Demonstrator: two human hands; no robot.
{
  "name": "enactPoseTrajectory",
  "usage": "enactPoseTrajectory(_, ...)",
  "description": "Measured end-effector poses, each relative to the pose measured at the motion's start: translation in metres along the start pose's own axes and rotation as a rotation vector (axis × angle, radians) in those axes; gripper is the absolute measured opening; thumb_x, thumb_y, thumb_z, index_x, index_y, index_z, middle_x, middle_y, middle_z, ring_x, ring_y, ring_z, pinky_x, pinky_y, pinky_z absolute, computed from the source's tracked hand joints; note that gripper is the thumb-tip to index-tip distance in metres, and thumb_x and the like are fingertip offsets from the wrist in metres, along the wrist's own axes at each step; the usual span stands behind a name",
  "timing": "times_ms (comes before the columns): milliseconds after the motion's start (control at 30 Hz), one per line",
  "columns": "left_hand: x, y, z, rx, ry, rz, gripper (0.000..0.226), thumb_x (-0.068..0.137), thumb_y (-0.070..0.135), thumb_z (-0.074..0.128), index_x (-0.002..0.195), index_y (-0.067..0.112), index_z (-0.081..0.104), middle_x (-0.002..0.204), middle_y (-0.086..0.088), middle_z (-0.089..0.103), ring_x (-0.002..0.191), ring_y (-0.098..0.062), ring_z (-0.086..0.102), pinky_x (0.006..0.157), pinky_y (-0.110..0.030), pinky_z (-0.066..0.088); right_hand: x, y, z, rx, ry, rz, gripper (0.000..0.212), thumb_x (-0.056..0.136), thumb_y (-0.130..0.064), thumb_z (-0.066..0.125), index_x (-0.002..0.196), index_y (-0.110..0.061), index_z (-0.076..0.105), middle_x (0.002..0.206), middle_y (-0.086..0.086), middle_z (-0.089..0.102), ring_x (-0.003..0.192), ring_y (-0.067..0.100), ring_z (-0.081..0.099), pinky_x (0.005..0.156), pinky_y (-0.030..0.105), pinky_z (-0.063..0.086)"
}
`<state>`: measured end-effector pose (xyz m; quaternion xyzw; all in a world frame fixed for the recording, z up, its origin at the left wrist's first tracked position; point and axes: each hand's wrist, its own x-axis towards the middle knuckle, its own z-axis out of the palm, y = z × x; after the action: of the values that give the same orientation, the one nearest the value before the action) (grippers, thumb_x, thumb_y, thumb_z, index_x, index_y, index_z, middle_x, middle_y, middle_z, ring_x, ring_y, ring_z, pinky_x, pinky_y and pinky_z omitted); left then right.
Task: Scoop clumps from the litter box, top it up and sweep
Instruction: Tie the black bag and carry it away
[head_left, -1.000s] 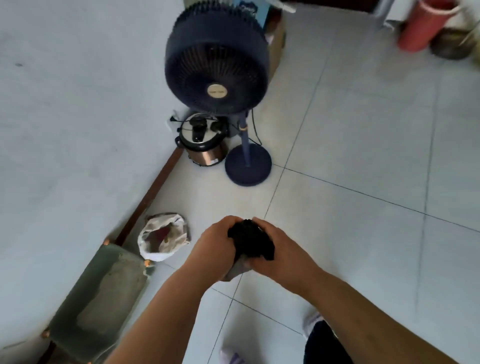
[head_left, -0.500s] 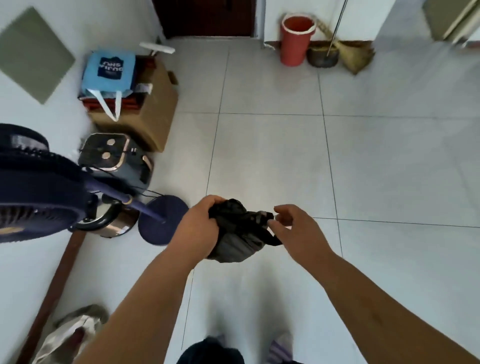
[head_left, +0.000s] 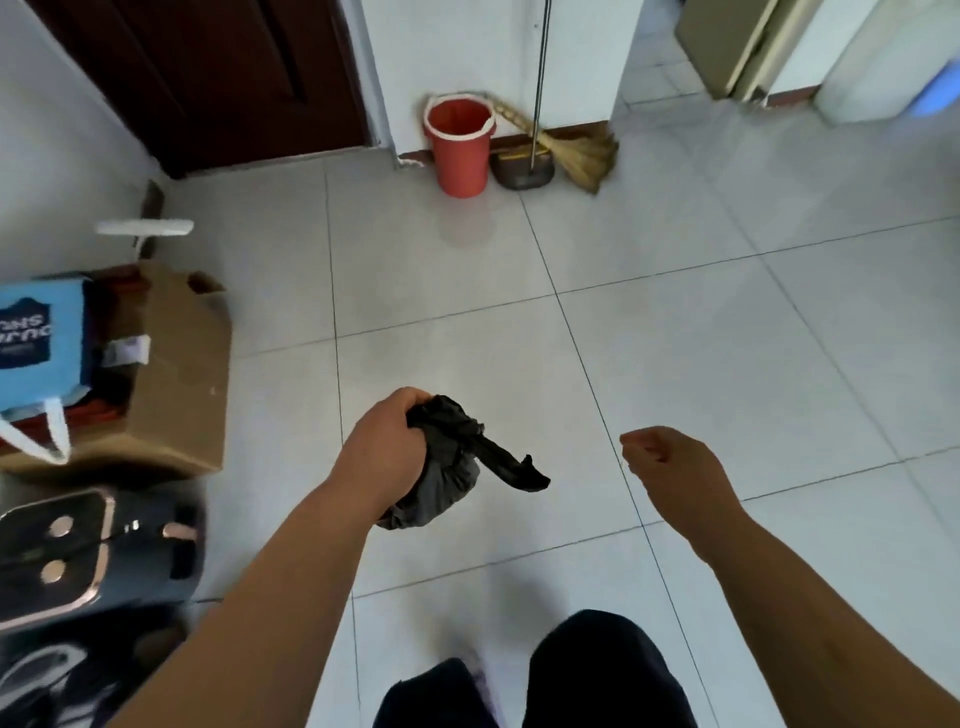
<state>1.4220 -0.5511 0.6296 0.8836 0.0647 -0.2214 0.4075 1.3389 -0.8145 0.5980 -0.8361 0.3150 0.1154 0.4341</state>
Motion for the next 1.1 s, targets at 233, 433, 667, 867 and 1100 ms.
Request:
enactPoseTrajectory(233,0.163,0.077,-0.033,0.039,0.028,-0.024,0.038,0.091,0.004,0.044,0.111,0.032,0.061,0.103,0.010,0.065,0.096,-0.016,0.061,0.083,-0.034,0.048,0.144,-0.064,-0.041,0.082,0.012,0.061,0.012,0.089,-0.024,0.058,0.090,-0.026,0.069,0.088,-0.004,0.072,0.086,0.019,0.067,0.083,0.043,0.055)
enactPoseTrajectory(433,0.309,0.160,-0.060,-0.018,0.065,-0.046,0.036,0.092,0.004,0.045,0.110,0.031,0.061,0.103,0.009,0.066,0.096,-0.018,0.063,0.085,-0.038,0.055,0.303,-0.164,-0.073,0.075,-0.061,0.015,0.012,0.091,-0.021,0.058,0.091,-0.019,0.069,0.083,-0.003,0.073,0.085,0.019,0.068,0.086,0.047,0.053)
enactPoseTrajectory(667,0.491,0.244,-0.090,-0.047,0.080,0.024,0.040,0.092,0.000,0.041,0.114,0.028,0.060,0.104,0.008,0.065,0.096,-0.015,0.061,0.082,-0.033,0.051,0.480,-0.289,-0.069,0.068,-0.084,-0.026,0.013,0.090,-0.021,0.057,0.093,-0.018,0.069,0.084,-0.005,0.073,0.083,0.013,0.068,0.089,0.043,0.053)
enactPoseTrajectory(867,0.608,0.301,-0.115,0.017,0.021,0.041,0.040,0.092,0.001,0.044,0.118,0.025,0.063,0.108,0.004,0.067,0.101,-0.020,0.063,0.090,-0.037,0.052,0.576,-0.363,-0.062,0.100,-0.086,-0.024,0.013,0.090,-0.019,0.057,0.093,-0.019,0.069,0.084,-0.004,0.073,0.084,0.014,0.068,0.084,0.038,0.053)
enactPoseTrajectory(1100,0.768,0.381,-0.128,0.107,0.051,0.018,0.046,0.094,-0.003,0.039,0.126,0.023,0.058,0.112,0.000,0.061,0.103,-0.024,0.057,0.094,-0.041,0.051,0.727,-0.434,-0.085,0.083,-0.095,-0.035,0.013,0.091,-0.021,0.056,0.094,-0.023,0.069,0.085,-0.008,0.073,0.085,0.011,0.067,0.086,0.034,0.052)
